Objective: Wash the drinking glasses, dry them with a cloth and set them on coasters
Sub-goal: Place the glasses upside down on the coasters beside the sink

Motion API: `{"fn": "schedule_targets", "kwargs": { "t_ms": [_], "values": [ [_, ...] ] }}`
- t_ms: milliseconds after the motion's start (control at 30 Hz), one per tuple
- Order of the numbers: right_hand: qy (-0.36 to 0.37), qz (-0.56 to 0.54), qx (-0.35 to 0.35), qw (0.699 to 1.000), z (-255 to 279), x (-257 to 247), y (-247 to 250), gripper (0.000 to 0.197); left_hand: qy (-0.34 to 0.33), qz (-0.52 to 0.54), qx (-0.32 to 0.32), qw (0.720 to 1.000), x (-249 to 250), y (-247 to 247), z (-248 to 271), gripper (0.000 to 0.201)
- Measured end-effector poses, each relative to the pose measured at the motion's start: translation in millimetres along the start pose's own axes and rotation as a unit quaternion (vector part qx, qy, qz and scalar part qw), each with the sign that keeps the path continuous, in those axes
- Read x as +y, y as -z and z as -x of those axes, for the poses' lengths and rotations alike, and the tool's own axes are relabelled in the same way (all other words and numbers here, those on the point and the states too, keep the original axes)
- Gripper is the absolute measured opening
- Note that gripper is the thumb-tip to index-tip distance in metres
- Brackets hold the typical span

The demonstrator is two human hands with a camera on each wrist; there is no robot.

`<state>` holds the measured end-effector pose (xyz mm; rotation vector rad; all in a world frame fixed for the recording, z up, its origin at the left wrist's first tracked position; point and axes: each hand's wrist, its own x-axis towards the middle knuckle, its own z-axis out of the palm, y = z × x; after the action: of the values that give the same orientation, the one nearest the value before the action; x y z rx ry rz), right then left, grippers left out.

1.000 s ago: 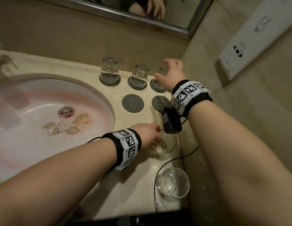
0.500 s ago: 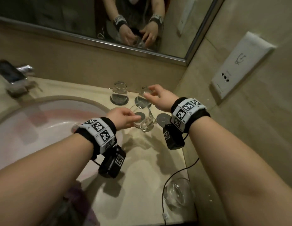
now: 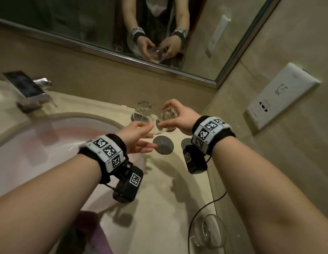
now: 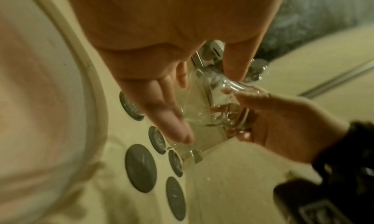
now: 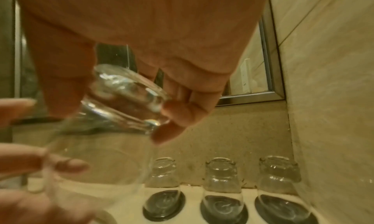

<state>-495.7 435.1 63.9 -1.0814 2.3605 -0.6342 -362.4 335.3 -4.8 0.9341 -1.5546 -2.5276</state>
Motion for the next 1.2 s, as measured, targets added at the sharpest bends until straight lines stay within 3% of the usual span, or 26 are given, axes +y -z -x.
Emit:
{"fn": "schedule_targets", "kwargs": {
  "t_ms": [100,233,367,700,1200],
  "values": [
    [-0.022,0.115,-0.005,0.993,-14,7,4,0.053,-0.028,-0.129,0.034,0.991,-7,5,-11,0.056],
    [-0.069,0.208,-0.032,0.975,-35,29,-2,0.061,-0.070,-0.285,0.060,0.954,-14,15,-27,0.053],
    [-0.093,0.268,-0.068,0.957,-51,53,-19,0.068,-0.060,-0.280,0.070,0.956,-20,15,-38,0.042],
    [-0.091,0.304,-0.121,0.941,-76,73,-41,0.062,-0.050,-0.268,0.066,0.960,-30,21,-60,0.032],
    [-0.079,0.331,-0.123,0.932,-70,77,-47,0.064,-0.051,-0.282,0.053,0.956,-36,24,-57,0.016]
  ]
}}
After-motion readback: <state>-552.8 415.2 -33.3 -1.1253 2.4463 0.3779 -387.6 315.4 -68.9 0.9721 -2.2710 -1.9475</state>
